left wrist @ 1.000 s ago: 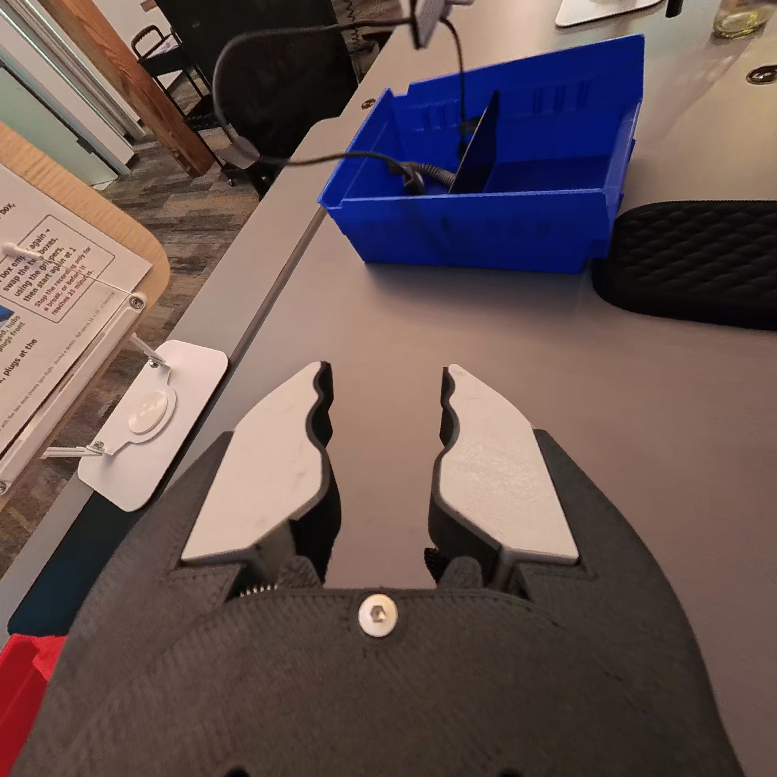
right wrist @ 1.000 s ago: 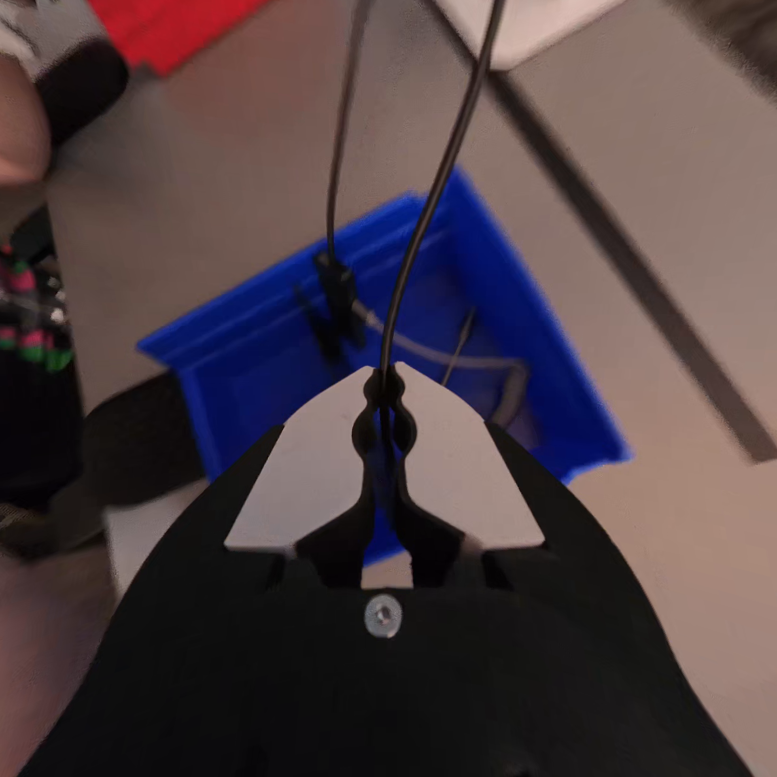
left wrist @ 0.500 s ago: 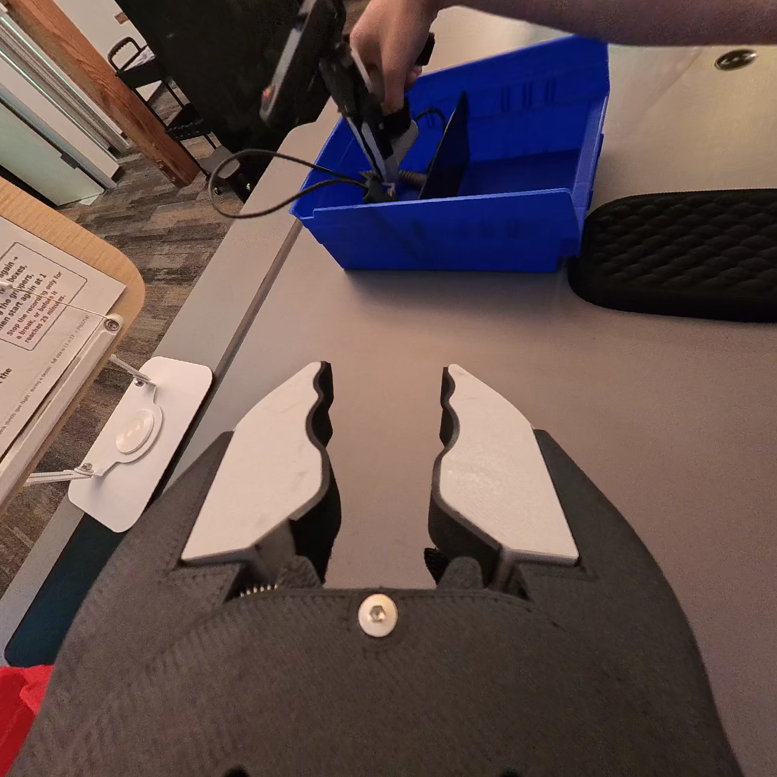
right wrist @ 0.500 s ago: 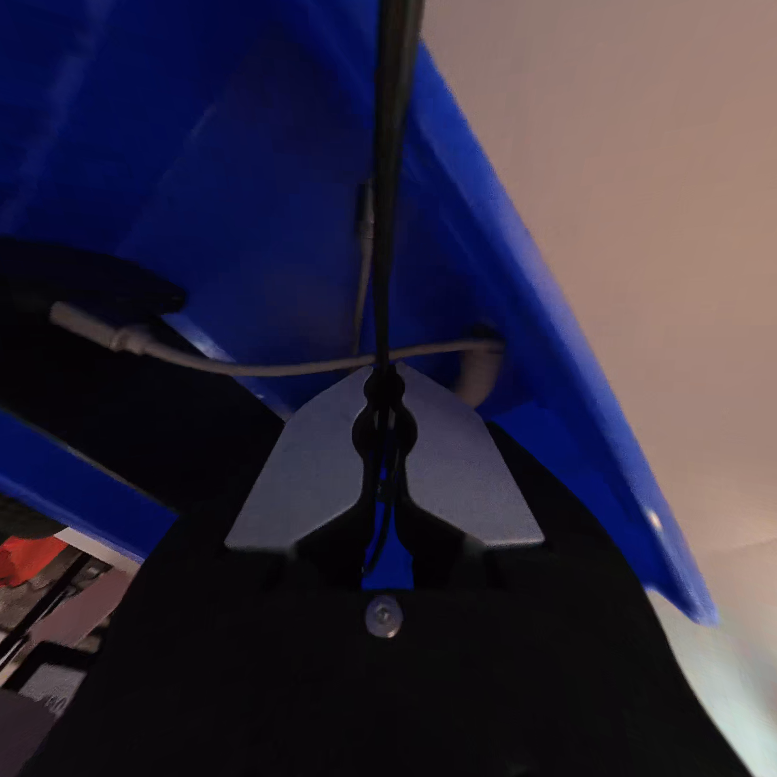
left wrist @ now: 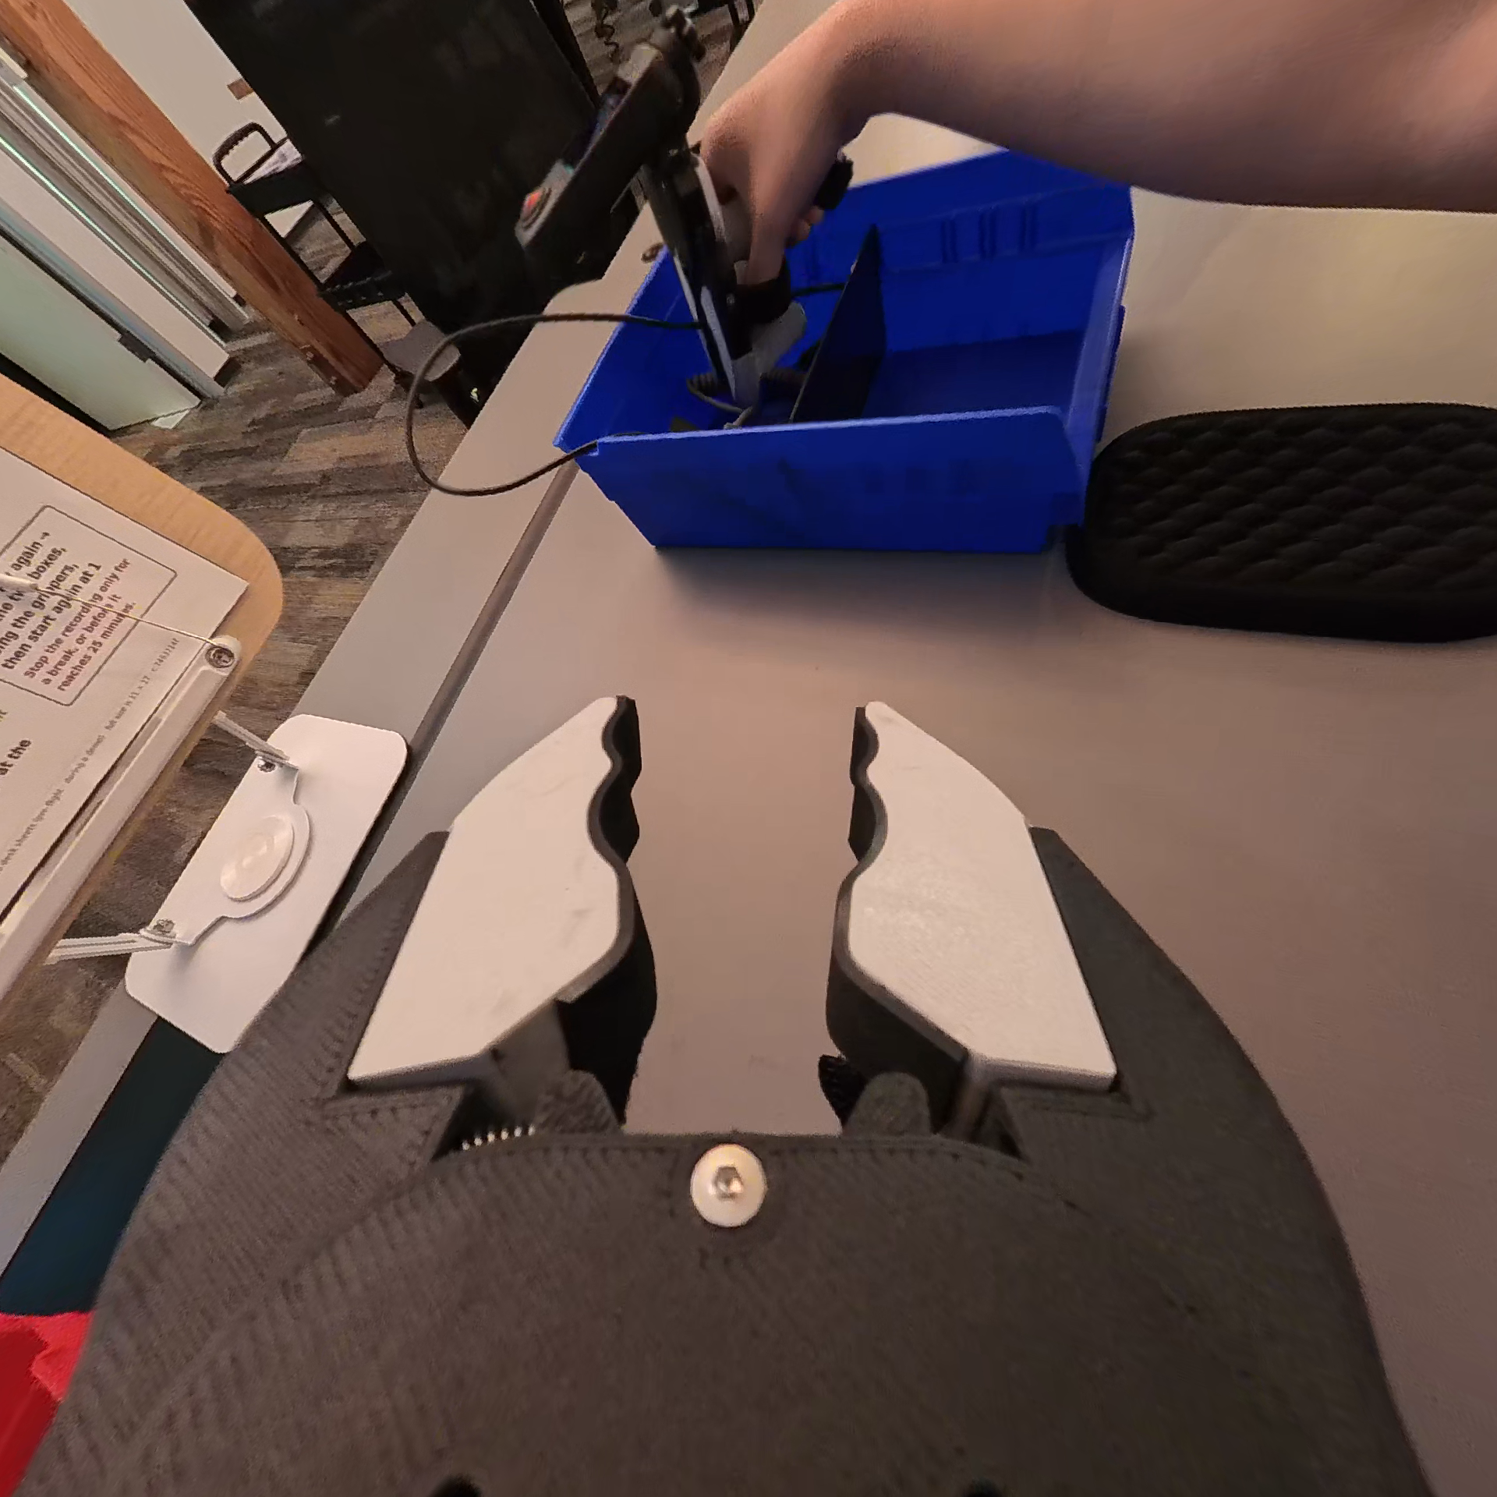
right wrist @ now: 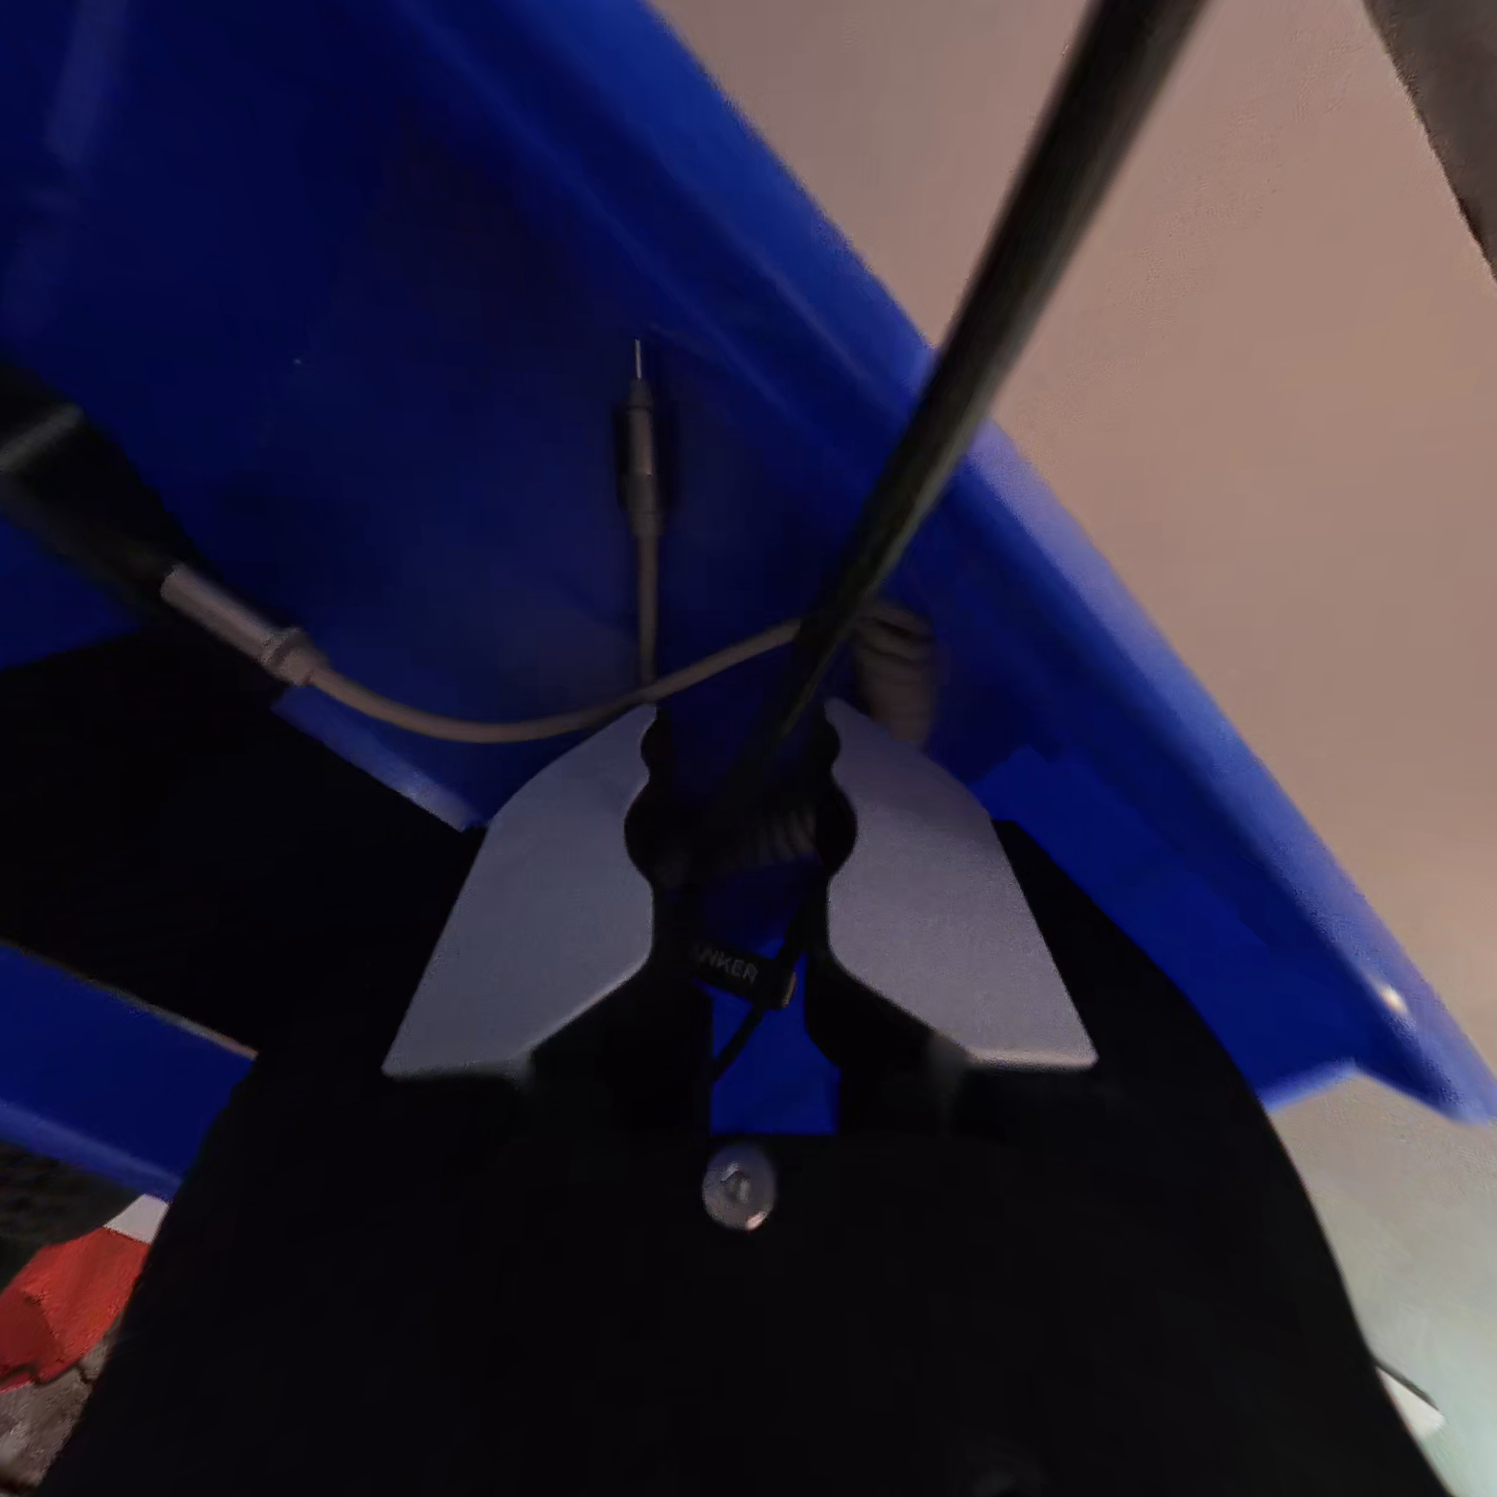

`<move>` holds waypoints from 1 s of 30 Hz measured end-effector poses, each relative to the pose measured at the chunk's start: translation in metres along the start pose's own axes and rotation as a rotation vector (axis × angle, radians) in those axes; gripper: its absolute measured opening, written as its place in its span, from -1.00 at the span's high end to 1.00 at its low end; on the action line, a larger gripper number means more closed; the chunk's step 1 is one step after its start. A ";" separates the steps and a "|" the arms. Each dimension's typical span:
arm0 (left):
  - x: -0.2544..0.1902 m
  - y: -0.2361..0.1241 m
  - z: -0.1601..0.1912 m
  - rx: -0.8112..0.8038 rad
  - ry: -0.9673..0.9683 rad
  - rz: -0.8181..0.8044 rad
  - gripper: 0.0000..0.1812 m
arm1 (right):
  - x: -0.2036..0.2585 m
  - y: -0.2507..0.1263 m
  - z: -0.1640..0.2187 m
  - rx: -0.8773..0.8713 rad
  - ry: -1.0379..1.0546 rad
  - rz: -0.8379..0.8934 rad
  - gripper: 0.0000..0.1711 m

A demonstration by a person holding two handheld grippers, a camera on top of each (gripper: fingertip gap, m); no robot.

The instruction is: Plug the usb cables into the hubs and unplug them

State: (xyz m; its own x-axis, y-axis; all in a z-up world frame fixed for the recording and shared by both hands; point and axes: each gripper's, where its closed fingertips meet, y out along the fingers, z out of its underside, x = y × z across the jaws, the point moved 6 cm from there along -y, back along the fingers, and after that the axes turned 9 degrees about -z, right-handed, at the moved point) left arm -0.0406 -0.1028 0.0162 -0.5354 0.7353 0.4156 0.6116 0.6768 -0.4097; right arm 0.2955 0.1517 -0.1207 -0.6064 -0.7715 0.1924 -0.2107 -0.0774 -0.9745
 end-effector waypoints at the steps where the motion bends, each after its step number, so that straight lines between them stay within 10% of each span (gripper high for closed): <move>1: 0.000 -0.001 -0.001 -0.003 0.000 -0.002 0.45 | 0.000 -0.005 0.002 -0.015 0.009 -0.002 0.54; 16: 0.008 -0.001 0.001 0.001 -0.025 -0.021 0.45 | 0.028 -0.148 -0.015 -0.310 -0.091 0.314 0.21; 24: 0.011 0.000 0.002 0.002 -0.029 -0.035 0.45 | 0.094 -0.108 -0.145 -0.398 -0.252 0.304 -0.36; 30: 0.019 -0.007 0.004 -0.008 -0.049 -0.055 0.45 | 0.051 -0.103 -0.197 -0.158 -0.493 0.439 0.00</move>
State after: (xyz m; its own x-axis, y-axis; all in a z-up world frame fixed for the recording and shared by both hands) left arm -0.0575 -0.0931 0.0238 -0.5962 0.6980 0.3967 0.5850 0.7161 -0.3808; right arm 0.1350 0.2447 0.0125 -0.2486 -0.9109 -0.3293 -0.1567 0.3733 -0.9144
